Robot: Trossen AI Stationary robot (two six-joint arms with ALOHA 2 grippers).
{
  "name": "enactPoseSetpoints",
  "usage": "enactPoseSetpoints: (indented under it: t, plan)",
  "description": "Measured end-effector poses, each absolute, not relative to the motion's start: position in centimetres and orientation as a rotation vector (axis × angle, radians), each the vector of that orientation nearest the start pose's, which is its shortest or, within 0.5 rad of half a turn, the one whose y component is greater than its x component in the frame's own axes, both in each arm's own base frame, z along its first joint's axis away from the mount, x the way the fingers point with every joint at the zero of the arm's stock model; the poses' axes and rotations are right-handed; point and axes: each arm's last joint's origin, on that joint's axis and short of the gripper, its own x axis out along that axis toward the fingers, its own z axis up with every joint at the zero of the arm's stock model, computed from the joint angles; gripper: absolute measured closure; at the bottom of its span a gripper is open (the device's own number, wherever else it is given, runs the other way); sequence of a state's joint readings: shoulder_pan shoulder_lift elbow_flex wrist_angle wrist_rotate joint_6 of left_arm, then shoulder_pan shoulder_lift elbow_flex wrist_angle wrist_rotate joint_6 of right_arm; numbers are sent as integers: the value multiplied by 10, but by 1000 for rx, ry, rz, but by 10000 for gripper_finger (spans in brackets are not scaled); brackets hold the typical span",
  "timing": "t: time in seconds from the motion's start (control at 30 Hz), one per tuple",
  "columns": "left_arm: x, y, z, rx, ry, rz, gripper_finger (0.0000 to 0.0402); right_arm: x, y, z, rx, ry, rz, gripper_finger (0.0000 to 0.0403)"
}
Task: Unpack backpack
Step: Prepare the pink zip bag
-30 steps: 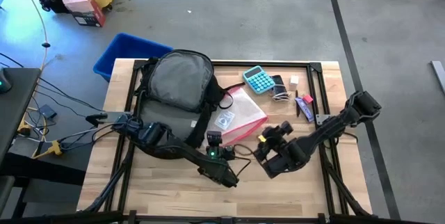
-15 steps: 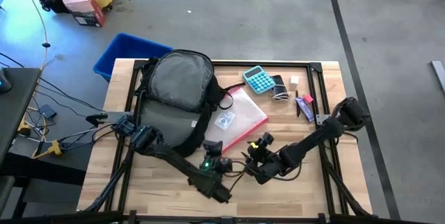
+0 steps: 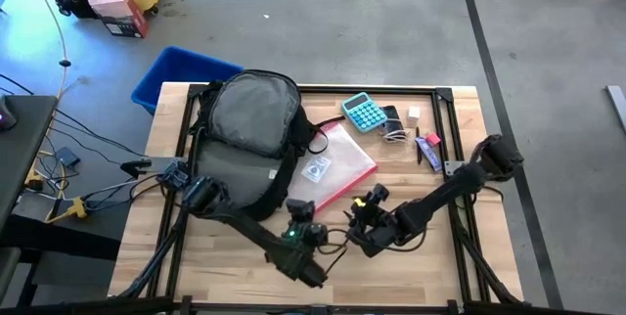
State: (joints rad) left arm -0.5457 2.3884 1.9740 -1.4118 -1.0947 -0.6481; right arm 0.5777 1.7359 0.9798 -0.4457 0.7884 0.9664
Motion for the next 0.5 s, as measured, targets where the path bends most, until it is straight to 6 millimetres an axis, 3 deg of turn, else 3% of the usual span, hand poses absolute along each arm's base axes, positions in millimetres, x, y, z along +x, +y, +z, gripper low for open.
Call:
enactPoseSetpoints:
  t: [0.27, 0.5]
  plan:
    - [412, -183, 138, 651, 1169, 567, 210, 252, 163, 173, 124, 649, -631, 181]
    - [417, -172, 129, 608, 1207, 537, 201, 251, 164, 173, 119, 634, -639, 181]
